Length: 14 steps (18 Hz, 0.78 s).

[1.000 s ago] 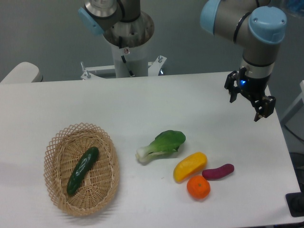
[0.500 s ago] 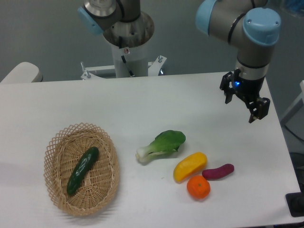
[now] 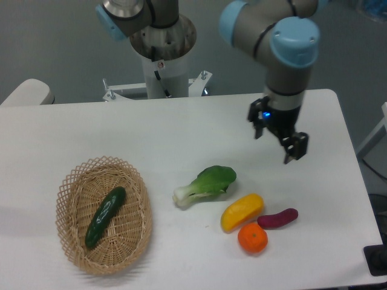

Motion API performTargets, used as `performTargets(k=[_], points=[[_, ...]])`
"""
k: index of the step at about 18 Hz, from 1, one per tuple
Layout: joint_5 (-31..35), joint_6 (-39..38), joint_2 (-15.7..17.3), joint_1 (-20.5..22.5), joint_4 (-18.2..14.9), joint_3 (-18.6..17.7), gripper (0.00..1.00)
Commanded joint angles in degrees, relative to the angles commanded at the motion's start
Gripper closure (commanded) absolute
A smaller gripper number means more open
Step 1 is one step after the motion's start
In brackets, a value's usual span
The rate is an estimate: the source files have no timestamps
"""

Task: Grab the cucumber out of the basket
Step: 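Move the open gripper across the table toward the wicker basket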

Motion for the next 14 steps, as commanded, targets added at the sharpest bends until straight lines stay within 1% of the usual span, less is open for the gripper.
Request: performTargets(k=[4, 6, 8, 10, 12, 14], points=[[0.0, -16.18, -0.61, -6.33, 0.35, -0.61, 0.0], [0.09, -20.85, -0.88, -9.15, 0.44, -1.58, 0.0], [0.0, -26.64, -1.75, -11.17, 0.61, -3.07, 0.0], [-0.09, -33.15, -3.16, -13.45, 0.88, -3.34, 0.0], [-0.18, -35.45, -4.56, -16.61, 1.67, -3.43, 0.0], [-0.61, -38.52, -6.23, -18.55, 3.77, -3.43, 0.0]])
